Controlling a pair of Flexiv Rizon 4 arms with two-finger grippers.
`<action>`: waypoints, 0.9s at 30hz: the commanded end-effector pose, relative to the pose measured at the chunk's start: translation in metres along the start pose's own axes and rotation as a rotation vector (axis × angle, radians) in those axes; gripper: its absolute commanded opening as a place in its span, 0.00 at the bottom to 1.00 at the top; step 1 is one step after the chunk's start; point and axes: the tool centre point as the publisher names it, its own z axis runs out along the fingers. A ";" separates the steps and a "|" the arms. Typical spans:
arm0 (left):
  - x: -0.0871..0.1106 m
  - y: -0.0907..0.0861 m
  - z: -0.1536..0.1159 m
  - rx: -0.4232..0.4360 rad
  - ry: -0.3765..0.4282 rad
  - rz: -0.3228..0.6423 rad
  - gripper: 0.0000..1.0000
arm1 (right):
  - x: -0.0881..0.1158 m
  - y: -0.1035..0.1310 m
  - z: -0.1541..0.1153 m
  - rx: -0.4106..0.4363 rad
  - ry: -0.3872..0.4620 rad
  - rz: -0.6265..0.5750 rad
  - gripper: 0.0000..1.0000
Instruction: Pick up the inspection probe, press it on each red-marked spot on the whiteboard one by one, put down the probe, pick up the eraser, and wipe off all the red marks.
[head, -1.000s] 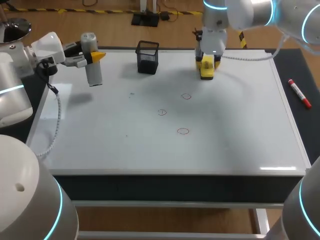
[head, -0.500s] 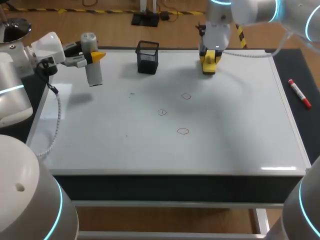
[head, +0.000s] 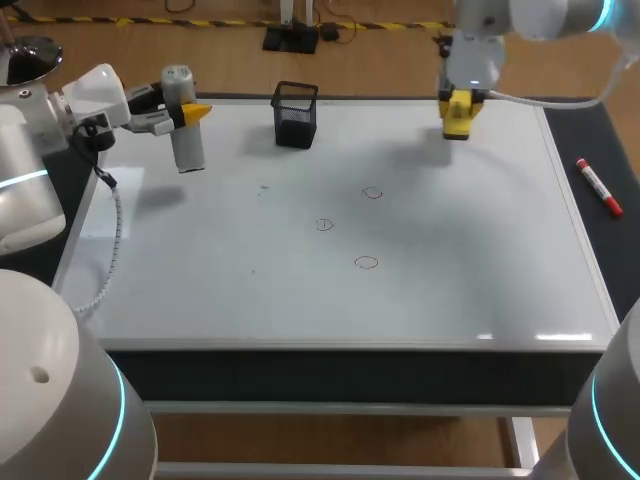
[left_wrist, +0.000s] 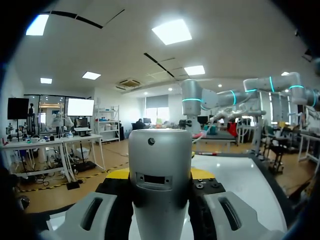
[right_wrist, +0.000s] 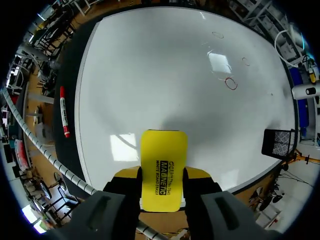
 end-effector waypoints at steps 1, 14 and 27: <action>0.000 0.001 0.001 0.006 -0.002 0.002 0.00 | 0.027 0.021 -0.008 0.034 -0.017 0.013 0.00; 0.000 0.001 0.001 0.006 -0.002 0.002 0.00 | 0.071 0.059 -0.001 0.011 -0.038 0.070 0.00; 0.000 0.001 0.001 0.006 -0.002 0.002 0.00 | 0.071 0.060 -0.003 0.020 -0.040 0.061 0.00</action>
